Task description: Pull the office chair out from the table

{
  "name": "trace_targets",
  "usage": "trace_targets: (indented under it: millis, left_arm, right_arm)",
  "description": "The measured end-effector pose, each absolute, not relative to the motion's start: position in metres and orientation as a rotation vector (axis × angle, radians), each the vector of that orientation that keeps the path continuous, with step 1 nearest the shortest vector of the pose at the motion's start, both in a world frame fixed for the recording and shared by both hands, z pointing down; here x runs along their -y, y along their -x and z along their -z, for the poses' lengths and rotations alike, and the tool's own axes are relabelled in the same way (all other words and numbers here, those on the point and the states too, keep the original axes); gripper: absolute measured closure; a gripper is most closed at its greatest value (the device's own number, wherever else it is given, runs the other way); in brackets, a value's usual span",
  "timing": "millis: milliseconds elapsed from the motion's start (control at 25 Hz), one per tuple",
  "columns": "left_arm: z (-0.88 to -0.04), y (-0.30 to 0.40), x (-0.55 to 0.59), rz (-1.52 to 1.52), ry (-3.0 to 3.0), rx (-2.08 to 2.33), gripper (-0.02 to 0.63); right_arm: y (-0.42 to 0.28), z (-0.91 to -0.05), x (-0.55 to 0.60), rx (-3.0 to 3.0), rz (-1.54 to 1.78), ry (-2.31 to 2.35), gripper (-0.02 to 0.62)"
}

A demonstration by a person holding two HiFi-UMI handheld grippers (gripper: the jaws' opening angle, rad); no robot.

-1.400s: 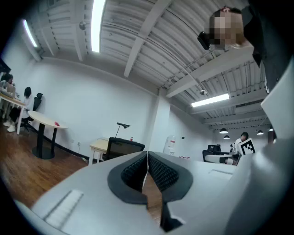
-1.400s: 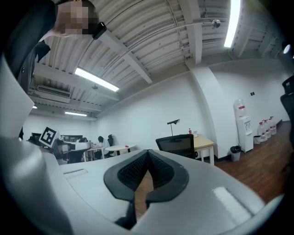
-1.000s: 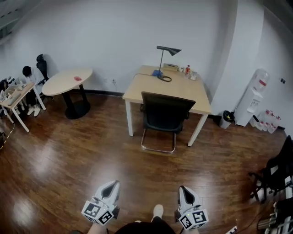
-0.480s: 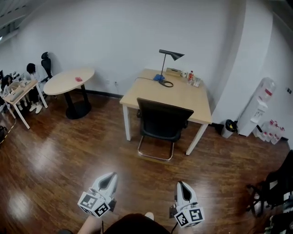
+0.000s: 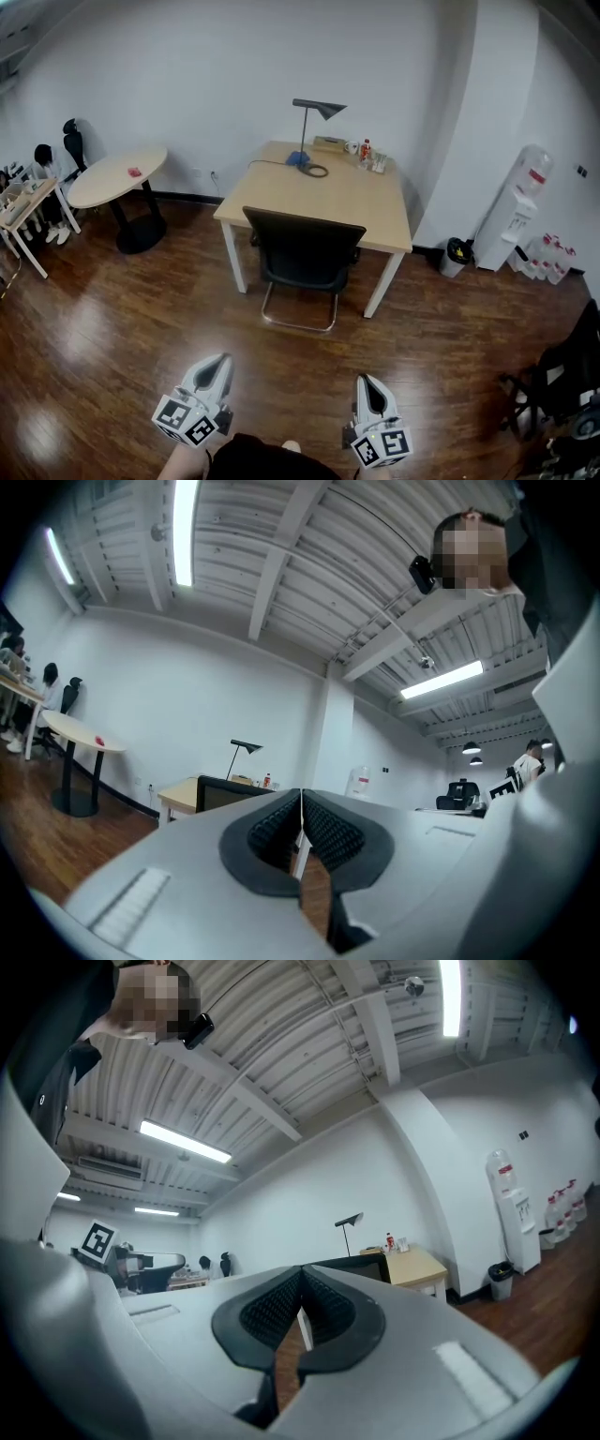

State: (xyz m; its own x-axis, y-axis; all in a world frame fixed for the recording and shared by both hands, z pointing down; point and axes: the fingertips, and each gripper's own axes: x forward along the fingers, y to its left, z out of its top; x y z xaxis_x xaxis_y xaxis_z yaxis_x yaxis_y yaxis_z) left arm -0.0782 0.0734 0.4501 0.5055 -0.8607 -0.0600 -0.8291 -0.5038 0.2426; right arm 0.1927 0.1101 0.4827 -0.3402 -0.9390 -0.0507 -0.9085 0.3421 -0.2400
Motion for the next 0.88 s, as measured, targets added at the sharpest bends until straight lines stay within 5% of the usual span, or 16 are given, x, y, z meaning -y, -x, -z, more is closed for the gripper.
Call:
trace_targets:
  millis: [880]
  left_arm:
    - [-0.471,0.088,0.061,0.229,-2.552,1.461,0.601]
  right_arm:
    - [-0.212,-0.504,-0.004,-2.375,0.302,1.829,0.583]
